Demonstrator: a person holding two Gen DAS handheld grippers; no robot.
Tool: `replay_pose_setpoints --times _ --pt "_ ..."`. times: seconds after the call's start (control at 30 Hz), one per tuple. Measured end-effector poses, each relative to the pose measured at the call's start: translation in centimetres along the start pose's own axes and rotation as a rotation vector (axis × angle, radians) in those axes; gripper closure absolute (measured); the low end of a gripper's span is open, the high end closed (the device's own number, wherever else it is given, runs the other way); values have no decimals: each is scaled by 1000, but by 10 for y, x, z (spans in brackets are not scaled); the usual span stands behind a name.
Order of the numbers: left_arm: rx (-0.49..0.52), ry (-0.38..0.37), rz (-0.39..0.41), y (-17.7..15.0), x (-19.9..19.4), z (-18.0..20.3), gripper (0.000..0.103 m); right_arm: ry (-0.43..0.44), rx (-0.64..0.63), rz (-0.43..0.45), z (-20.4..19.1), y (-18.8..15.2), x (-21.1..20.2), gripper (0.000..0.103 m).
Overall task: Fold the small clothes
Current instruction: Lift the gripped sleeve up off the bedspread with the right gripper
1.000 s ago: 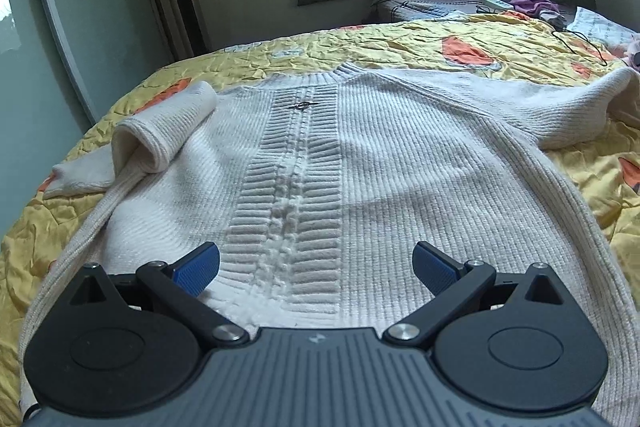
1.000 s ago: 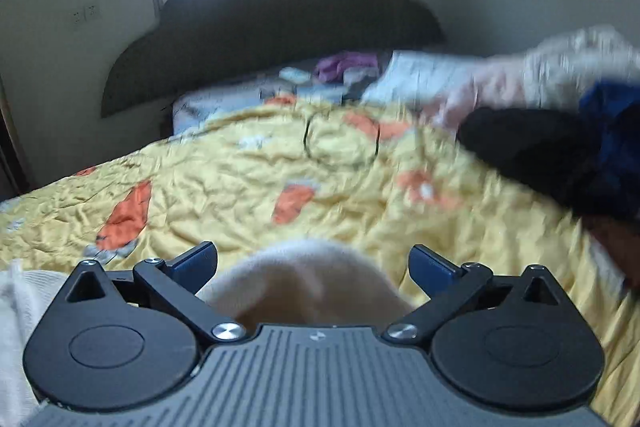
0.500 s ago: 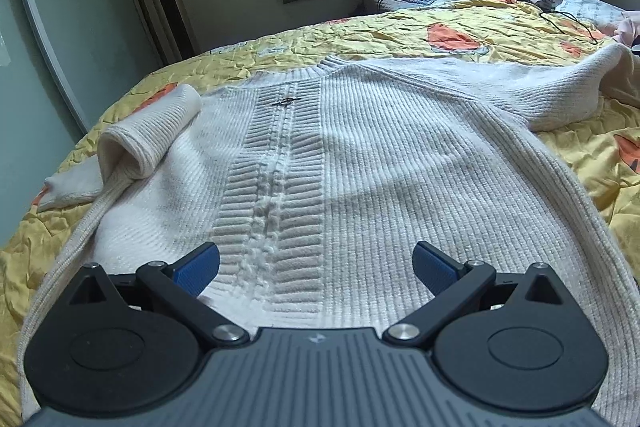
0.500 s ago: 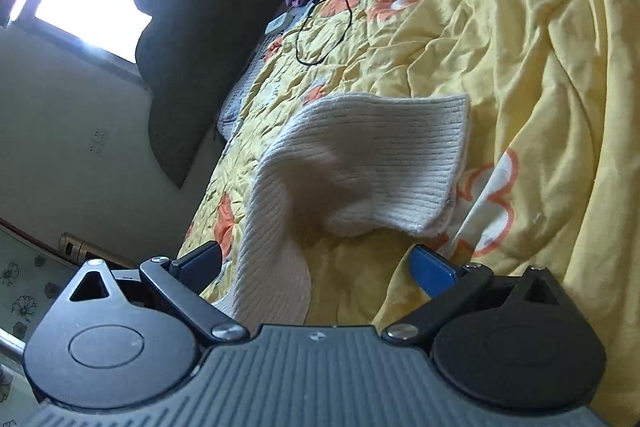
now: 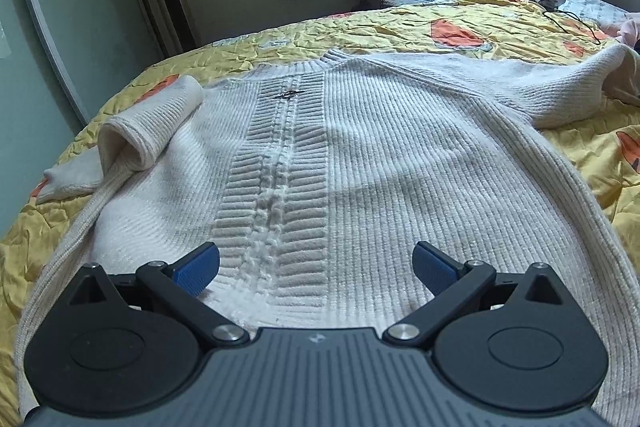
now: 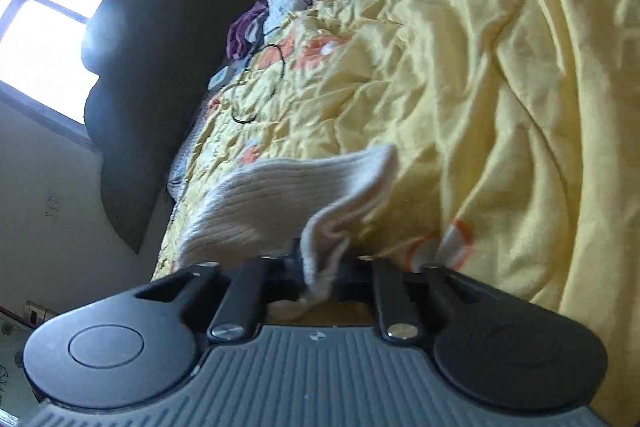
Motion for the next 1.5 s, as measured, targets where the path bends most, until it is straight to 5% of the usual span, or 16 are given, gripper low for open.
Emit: replay_pose_setpoints --times 0.1,0.23,0.4,0.5,0.57,0.6,0.77,0.87,1.1,1.17,1.27,1.5 --pt "1 6 -2 0 0 -1 0 21 -62 17 -3 3 -10 89" --pt "-11 9 7 0 -2 -6 0 28 -155 168 -16 41 -50 89" --pt "-26 0 2 -1 0 -7 0 -103 -256 301 -11 91 -82 90" --pt "-20 -14 -2 -2 1 -2 0 -188 -298 166 6 95 -63 60" --pt "-6 -10 6 -2 -1 0 0 -128 -244 144 18 87 -69 37" --pt "-1 -6 8 -2 -1 1 0 -96 -211 153 23 81 -76 36" --pt "2 -5 3 -2 -1 2 0 70 -67 10 32 28 -87 37" --pt "-4 -7 0 -2 -1 1 0 64 -88 -34 25 0 -76 37" --pt "0 -2 3 -3 0 1 0 69 -133 77 3 4 -46 37" --pt "-9 -8 -1 -3 0 0 0 2 -138 132 4 16 -35 44" --pt "-8 -1 4 -2 -1 -3 0 -45 -51 104 17 26 -19 89" --pt "-34 -18 20 15 2 -13 0 3 -141 128 -12 34 -37 90"
Point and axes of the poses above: each gripper's, at about its wrist camera, not at the fingertips, and x roughly the way its jaws point, z to its right, y to its top, the point moved 6 cm from there along x, roughly the way its jaws point, and after that the axes turned 7 degrees about -y, right-handed, at the moved point
